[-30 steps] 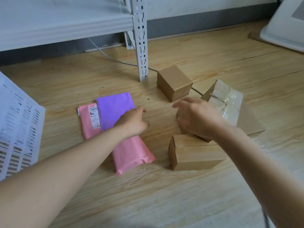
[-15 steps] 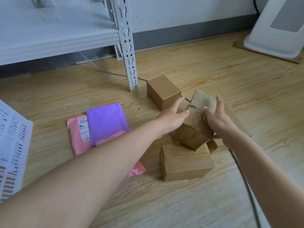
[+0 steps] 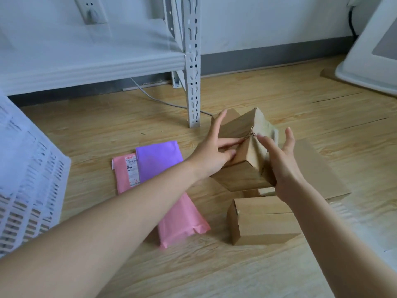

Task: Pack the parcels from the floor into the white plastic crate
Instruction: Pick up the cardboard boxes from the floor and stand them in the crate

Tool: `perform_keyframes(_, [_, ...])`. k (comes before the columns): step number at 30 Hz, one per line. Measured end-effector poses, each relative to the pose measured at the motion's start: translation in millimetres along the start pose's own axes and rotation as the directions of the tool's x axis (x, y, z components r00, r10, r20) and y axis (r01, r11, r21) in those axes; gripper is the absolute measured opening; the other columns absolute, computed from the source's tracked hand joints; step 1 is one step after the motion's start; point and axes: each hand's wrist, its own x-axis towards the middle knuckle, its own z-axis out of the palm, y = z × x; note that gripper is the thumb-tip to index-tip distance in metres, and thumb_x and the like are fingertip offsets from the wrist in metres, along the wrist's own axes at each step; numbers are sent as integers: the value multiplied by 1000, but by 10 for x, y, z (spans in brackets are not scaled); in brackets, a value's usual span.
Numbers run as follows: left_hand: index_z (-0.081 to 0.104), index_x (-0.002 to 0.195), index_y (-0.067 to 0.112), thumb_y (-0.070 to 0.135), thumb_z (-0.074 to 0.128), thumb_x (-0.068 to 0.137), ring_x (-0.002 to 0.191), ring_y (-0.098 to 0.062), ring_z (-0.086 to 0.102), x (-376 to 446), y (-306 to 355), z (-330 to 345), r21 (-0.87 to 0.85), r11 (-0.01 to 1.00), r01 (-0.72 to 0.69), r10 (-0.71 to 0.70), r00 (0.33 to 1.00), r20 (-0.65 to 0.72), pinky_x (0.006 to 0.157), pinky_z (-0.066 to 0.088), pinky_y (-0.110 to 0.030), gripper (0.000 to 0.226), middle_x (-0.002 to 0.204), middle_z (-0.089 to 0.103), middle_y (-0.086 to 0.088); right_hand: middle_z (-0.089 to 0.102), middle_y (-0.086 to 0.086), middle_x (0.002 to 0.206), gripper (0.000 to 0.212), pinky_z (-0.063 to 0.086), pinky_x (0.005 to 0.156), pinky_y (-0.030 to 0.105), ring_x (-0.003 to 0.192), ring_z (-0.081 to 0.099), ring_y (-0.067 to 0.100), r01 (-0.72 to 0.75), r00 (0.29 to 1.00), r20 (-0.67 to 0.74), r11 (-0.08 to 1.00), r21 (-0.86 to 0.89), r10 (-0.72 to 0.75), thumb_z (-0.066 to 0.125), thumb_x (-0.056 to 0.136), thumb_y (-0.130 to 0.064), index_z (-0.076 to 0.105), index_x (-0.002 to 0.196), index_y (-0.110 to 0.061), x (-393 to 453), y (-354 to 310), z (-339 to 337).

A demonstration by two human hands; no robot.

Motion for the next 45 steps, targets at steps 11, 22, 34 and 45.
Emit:
perform_keyframes(11, [-6,140,50,21,77,74,105,-17,62,-531,-161,-1238,-138,981,135,-168,950,-263,91,49,-41,110,117,65,-2,28,2,148,116,36,107,43,127,42,22,137,956,272,987,-79,-111,71,53,-52,-4,142,-44,-306,-253,1159])
perform_keyframes(22, [15,140,49,59,63,65,98,-29,62,-1485,76,-2599,-339,916,212,-300,926,-229,79,52,-46,90,125,56,-17,70,-11,87,88,55,60,25,69,69,8,-62,854,513,963,261,-84,57,74,-12,11,144,-39,-623,-544,2410])
perform_keyframes(34, [30,100,83,52,54,73,110,-6,59,-2507,108,-3661,-247,961,-127,15,912,-409,75,57,-41,47,128,51,27,31,-5,147,61,23,111,26,127,31,-3,617,711,428,787,2,-558,41,94,-15,19,121,-65,-1687,-903,3953])
perform_keyframes(45, [41,107,75,51,53,71,104,14,55,-3275,-138,-4818,-57,984,-166,120,875,-469,73,53,-15,45,104,49,50,35,-3,146,56,40,104,46,127,46,20,516,537,699,839,170,-472,52,89,-35,16,106,-75,-2317,-828,5213])
